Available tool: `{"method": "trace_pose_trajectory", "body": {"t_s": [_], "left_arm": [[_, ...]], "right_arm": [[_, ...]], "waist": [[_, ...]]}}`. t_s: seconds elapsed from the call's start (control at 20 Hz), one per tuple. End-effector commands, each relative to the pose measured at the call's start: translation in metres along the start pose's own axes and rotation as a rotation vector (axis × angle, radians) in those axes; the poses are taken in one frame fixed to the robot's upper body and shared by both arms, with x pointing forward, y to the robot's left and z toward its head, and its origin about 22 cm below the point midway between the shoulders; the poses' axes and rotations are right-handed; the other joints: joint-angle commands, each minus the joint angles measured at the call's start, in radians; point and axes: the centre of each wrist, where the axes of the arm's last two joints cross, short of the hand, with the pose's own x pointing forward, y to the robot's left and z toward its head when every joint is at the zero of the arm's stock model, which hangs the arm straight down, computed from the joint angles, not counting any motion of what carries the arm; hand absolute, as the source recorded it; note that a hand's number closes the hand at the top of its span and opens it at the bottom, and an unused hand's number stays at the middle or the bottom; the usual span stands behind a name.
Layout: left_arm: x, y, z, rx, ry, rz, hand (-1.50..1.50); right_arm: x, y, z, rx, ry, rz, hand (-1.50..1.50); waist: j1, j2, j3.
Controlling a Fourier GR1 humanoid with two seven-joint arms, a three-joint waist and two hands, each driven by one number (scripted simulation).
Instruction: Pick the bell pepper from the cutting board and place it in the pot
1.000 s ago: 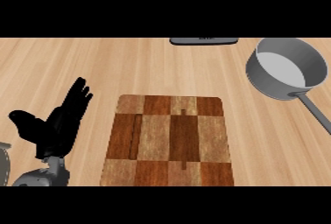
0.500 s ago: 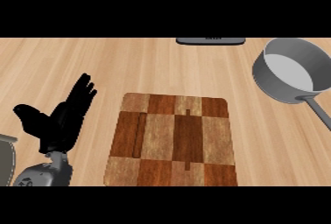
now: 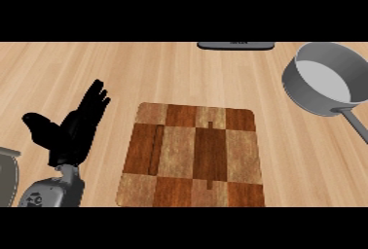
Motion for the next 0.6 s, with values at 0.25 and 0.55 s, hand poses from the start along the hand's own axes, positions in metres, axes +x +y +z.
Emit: {"method": "trace_pose_trajectory", "body": {"t_s": [0.25,0.55], "left_arm": [[-0.001,0.018,0.004,0.002,-0.01,-0.002,0.0],[0.006,-0.008,0.001,-0.003,0.0,0.011,0.0]], "right_arm": [[-0.032,0.076,-0.026,0.182,0.127,-0.159,-1.5],[-0.016,0.114,-0.041,0.274,0.174,-0.347,-1.5]], "waist": [[0.0,0.0,0.001],[-0.006,-0.002,0.001]]}}
